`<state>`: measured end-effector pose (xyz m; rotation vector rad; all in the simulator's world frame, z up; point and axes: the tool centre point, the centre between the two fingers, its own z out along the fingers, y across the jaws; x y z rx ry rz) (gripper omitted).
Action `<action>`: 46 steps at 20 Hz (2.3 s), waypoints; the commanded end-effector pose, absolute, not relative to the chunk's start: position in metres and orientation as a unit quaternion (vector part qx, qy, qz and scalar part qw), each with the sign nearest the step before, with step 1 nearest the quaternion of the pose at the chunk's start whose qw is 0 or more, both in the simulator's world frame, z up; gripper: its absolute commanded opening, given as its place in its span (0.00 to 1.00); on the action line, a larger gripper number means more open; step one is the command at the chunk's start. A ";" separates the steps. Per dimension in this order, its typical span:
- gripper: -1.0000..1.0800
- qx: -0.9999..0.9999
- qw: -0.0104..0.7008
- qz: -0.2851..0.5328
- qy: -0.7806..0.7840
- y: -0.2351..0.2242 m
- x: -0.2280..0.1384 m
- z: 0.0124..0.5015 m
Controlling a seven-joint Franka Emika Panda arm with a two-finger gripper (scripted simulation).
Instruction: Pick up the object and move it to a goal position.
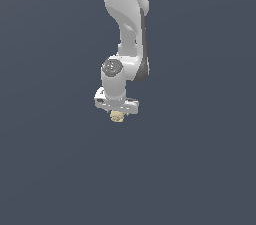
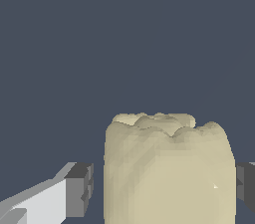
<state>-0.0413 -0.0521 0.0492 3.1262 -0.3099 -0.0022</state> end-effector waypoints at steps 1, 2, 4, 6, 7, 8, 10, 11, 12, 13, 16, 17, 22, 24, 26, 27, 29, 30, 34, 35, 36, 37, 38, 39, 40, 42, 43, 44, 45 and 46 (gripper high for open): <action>0.96 0.995 0.000 0.000 -0.099 -0.052 -0.041 0.042; 0.96 0.995 0.000 0.000 -0.099 -0.052 -0.041 0.041; 0.96 0.995 0.000 0.000 -0.099 -0.052 -0.040 0.040; 0.00 0.995 0.000 0.000 -0.099 -0.052 -0.040 0.040; 0.00 0.995 0.000 0.000 -0.099 -0.052 -0.040 0.040; 0.00 0.995 0.000 0.000 -0.099 -0.052 -0.040 0.040; 0.00 0.995 0.000 0.000 -0.099 -0.052 -0.040 0.040; 0.00 0.995 0.000 0.000 -0.099 -0.052 -0.040 0.040; 0.00 0.995 0.000 0.000 -0.099 -0.052 -0.040 0.040; 0.00 0.995 0.000 0.000 -0.099 -0.052 -0.040 0.040; 0.00 0.995 0.000 0.001 -0.099 -0.052 -0.040 0.041; 0.00 0.995 0.000 0.001 -0.099 -0.051 -0.041 0.041; 0.00 0.995 0.000 0.001 -0.099 -0.042 -0.047 0.047; 0.00 0.995 0.000 0.001 -0.099 -0.035 -0.052 0.051; 0.00 0.995 0.000 0.001 -0.099 -0.025 -0.058 0.056; 0.00 0.995 0.000 0.001 -0.099 -0.020 -0.061 0.059; 0.00 0.995 0.000 0.000 -0.099 -0.007 -0.069 0.065; 0.00 0.995 0.000 0.000 -0.099 0.000 -0.074 0.069; 0.00 0.995 0.000 0.000 -0.099 0.028 -0.092 0.085; 0.00 0.995 0.000 0.000 -0.099 0.034 -0.095 0.088; 0.00 0.995 0.000 0.000 -0.099 0.040 -0.099 0.091; 0.00 0.995 0.000 0.000 -0.099 0.046 -0.102 0.094; 0.00 0.995 0.000 0.000 -0.099 0.051 -0.105 0.097; 0.00 0.995 0.000 0.000 -0.099 0.055 -0.108 0.100; 0.00 0.995 0.000 0.000 -0.099 0.059 -0.110 0.102; 0.00 0.995 0.000 0.000 -0.099 0.066 -0.113 0.105; 0.00 0.995 0.000 0.000 -0.099 0.068 -0.115 0.107; 0.00 0.995 0.000 0.000 -0.099 0.070 -0.116 0.108; 0.00 0.995 0.000 0.000 -0.099 0.071 -0.116 0.109; 0.00 0.995 0.000 0.000 -0.099 0.072 -0.116 0.109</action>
